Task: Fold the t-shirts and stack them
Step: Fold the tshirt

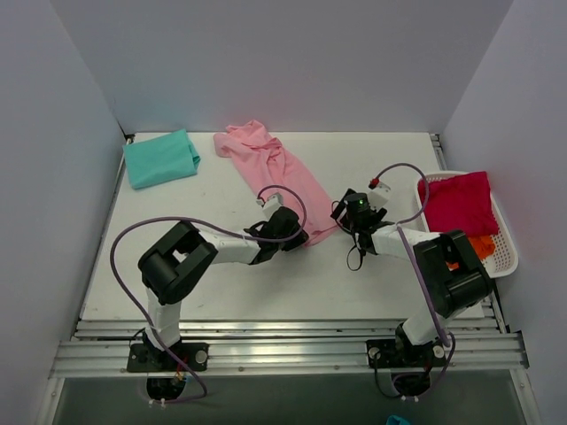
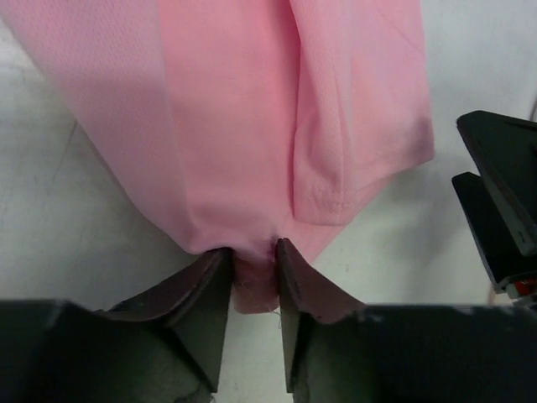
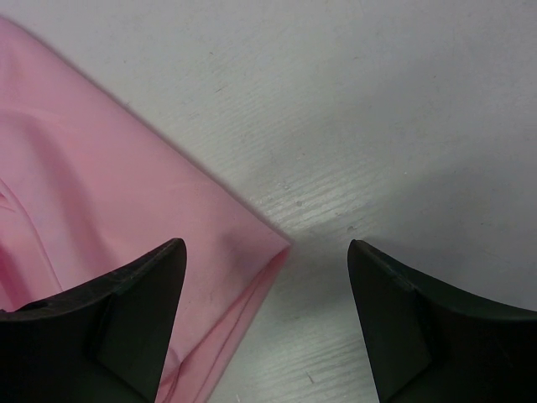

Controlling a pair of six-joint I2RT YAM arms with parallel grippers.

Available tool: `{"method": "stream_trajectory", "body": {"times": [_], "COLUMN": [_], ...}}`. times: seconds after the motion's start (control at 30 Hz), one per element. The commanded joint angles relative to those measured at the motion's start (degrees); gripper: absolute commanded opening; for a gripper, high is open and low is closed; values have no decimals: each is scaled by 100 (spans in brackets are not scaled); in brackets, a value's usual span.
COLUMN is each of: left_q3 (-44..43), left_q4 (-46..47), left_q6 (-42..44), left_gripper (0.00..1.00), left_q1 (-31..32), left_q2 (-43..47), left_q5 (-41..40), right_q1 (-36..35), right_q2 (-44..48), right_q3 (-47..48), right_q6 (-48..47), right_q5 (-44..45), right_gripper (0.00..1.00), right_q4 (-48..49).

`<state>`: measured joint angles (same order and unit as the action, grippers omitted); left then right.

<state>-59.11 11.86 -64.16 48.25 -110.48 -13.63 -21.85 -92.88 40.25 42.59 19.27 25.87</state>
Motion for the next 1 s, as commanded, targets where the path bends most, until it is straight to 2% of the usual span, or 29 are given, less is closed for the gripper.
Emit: {"method": "stream_trajectory", "body": {"times": [0.0, 0.03, 0.1, 0.2, 0.3, 0.4, 0.6, 0.73, 0.97], "left_q3": [-302, -311, -294, 56, 812, 1480, 2702, 3396, 4197], "left_q4": [-52, -17, 62, 220, 326, 326, 124, -305, -1589], "left_q6": [211, 237, 237, 237, 88, 53, -158, -430, -668], "left_gripper": [35, 19, 3, 2, 2, 2, 2, 2, 2], "left_q1": [-201, -245, -290, -316, -307, -307, -299, -290, -281], "left_q2": [-413, -474, -580, -353, 191, 745, 1897, 2897, 4718], "left_q5": [8, 61, 123, 27, -306, -509, -834, -1089, -1634], "right_q1": [-48, -48, -57, -118, -538, -1373, -2709, -3273, -3484], "right_q2": [191, 183, 191, 305, 639, 955, 1299, 1264, 816], "right_q3": [-35, -17, -17, -17, -140, -289, -833, -975, -914], "right_q6": [13, 13, 13, 39, 126, 337, 821, 1119, 1112], "right_q5": [218, 218, 183, 113, 94, 586, 876, 1263, 1448], "right_gripper": [73, 73, 73, 73, 73, 73, 74, 74, 74], "right_q4": [-64, -56, -64, -126, -205, -477, -495, -714, -522]}}
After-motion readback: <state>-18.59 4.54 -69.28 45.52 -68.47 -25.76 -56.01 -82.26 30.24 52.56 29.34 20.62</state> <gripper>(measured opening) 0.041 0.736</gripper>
